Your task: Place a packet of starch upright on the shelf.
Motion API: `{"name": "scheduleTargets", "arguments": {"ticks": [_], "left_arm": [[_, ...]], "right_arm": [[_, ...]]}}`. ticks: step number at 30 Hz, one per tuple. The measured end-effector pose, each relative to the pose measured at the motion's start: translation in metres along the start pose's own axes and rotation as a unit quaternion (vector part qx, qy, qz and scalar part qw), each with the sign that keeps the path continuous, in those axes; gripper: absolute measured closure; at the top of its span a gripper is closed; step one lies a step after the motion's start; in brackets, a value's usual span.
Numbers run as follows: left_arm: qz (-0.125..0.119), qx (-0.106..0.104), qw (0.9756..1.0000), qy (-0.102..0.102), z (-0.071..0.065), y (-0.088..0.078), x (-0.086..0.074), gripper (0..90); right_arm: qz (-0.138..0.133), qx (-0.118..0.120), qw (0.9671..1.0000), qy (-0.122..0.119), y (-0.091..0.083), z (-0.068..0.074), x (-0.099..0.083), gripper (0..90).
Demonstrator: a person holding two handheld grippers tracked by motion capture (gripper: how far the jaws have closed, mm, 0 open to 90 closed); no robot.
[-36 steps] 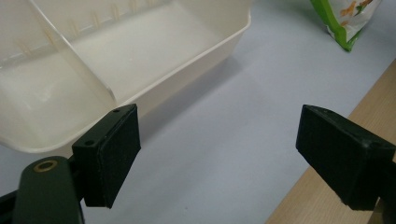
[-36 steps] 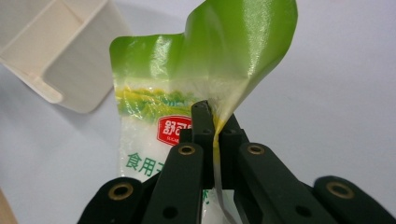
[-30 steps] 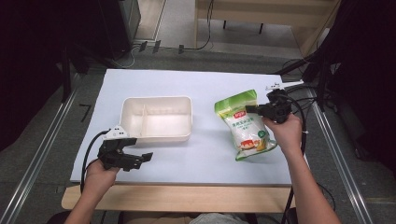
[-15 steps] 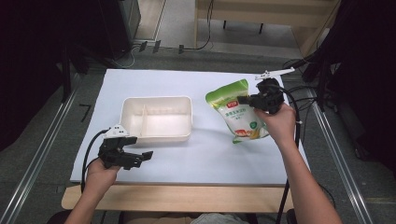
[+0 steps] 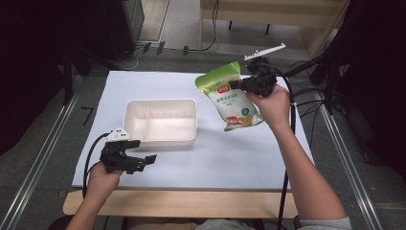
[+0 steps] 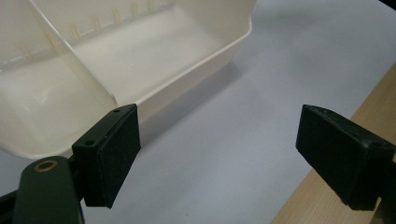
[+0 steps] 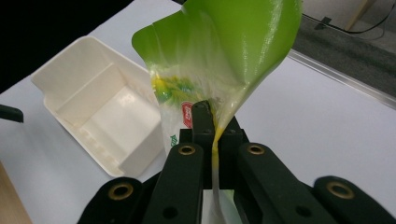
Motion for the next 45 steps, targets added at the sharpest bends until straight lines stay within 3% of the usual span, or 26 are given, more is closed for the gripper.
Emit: {"name": "scheduleTargets", "arguments": {"ticks": [9,16,26,37,42,45], "left_arm": [[-0.004,0.002,1.0,-0.002,0.001,-0.001,0.001,14.6],[-0.003,-0.001,1.0,-0.005,0.002,-0.002,0.0,14.7],[-0.003,-0.004,1.0,-0.004,0.002,-0.002,0.0,14.6],[-0.007,-0.007,0.9999,-0.003,0.001,-0.002,0.001,14.7],[-0.008,-0.008,0.9999,-0.003,0.001,-0.002,0.001,14.7],[-0.008,-0.007,0.9999,-0.003,0.001,-0.003,0.001,14.6]], "right_arm": [[0.005,-0.007,0.9996,-0.028,0.011,0.023,0.045,90.0],[0.01,-0.005,0.9993,-0.036,0.024,0.038,0.066,90.0],[0.016,0.02,0.9984,-0.049,0.07,0.074,0.098,90.0],[0.026,0.054,0.9972,-0.045,0.128,0.103,0.108,90.0],[0.036,0.062,0.9965,-0.043,0.164,0.117,0.101,90.0],[0.034,0.071,0.9963,-0.033,0.174,0.119,0.097,90.0]]}}
Point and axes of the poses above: each handheld gripper's, and its own axes: y roughly forward along the jaws, x roughly out of its top, z roughly to its left, the point moved 7 cm from there along y, roughly forward along the jaws, and after that the axes turned 12 degrees about x, right-handed, at the moved point
